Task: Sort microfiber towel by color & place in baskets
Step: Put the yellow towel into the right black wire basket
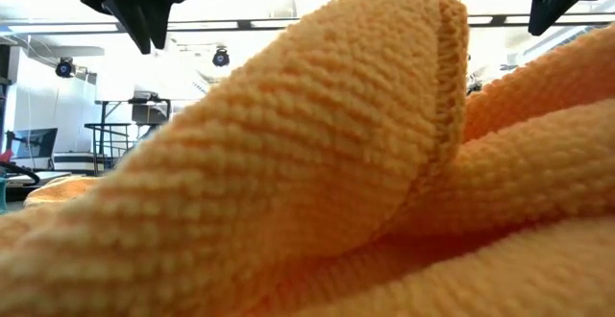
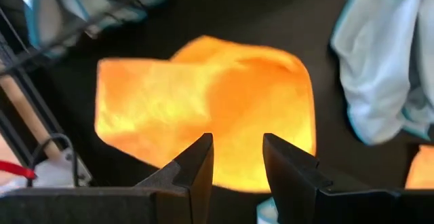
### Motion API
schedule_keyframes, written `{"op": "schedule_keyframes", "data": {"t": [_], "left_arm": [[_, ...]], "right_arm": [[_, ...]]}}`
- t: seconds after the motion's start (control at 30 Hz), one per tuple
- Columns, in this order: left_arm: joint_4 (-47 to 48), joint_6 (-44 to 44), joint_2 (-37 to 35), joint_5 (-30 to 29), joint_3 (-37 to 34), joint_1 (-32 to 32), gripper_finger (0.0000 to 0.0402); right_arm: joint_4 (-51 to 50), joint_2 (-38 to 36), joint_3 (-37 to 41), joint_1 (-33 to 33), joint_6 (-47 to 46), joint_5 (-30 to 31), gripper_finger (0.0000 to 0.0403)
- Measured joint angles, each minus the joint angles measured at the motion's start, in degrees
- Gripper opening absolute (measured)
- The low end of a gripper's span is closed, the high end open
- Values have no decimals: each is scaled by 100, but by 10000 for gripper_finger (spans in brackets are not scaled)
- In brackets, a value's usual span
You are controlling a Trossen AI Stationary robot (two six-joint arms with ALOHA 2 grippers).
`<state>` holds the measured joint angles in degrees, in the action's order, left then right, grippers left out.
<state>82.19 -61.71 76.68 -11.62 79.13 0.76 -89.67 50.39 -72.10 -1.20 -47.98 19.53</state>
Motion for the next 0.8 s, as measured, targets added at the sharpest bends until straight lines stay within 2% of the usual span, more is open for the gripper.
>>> {"op": "schedule_keyframes", "data": {"t": [0.23, 0.47, 0.8], "left_arm": [[-29, -108, 547, 60, -10, 426, 113], [10, 373, 1364, 33, -18, 430, 113], [-31, 409, 2319, -137, -105, 441, 114]], "right_arm": [[0, 2, 0, -1, 2, 0, 59], [0, 2, 0, -1, 160, -2, 59], [-7, -2, 0, 0, 459, -155, 59]]}}
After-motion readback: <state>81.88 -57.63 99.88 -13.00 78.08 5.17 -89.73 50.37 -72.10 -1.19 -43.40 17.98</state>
